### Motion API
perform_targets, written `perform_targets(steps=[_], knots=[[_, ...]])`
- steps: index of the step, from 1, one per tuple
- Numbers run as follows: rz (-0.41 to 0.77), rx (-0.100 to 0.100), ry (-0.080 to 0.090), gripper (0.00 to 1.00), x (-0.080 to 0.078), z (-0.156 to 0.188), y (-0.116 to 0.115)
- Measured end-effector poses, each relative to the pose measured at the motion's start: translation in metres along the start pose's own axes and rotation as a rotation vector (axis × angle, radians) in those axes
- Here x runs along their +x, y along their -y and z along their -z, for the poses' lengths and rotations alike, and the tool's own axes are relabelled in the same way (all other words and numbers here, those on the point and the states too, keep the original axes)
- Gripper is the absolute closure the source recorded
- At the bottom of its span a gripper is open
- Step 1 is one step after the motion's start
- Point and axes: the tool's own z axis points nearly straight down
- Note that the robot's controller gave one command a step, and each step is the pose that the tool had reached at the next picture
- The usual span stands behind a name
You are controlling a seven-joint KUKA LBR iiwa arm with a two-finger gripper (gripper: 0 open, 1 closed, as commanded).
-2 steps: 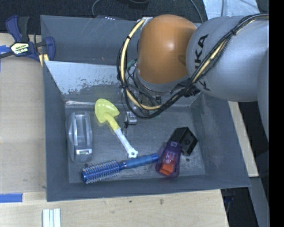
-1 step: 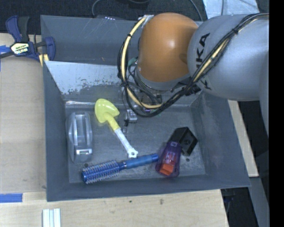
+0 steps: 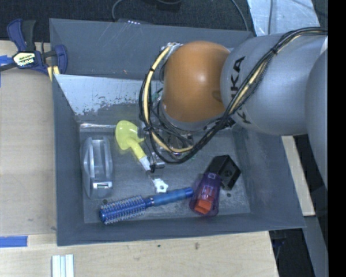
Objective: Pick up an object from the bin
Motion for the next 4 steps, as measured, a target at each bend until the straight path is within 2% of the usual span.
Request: perform_targets(steps=[1,2,3,4], knots=[[-0.07,0.0,-0.002,0.0,0.042,-0.012,0.003],[-0.067,0.001,-0.002,0.0,0.055,-0.017,-0.01],[0.196,-0.001,0.004,0.0,0.067,-0.087,-0.022],[0.197,-0.001,0.001,1.0,0.071,-0.103,-0.039]])
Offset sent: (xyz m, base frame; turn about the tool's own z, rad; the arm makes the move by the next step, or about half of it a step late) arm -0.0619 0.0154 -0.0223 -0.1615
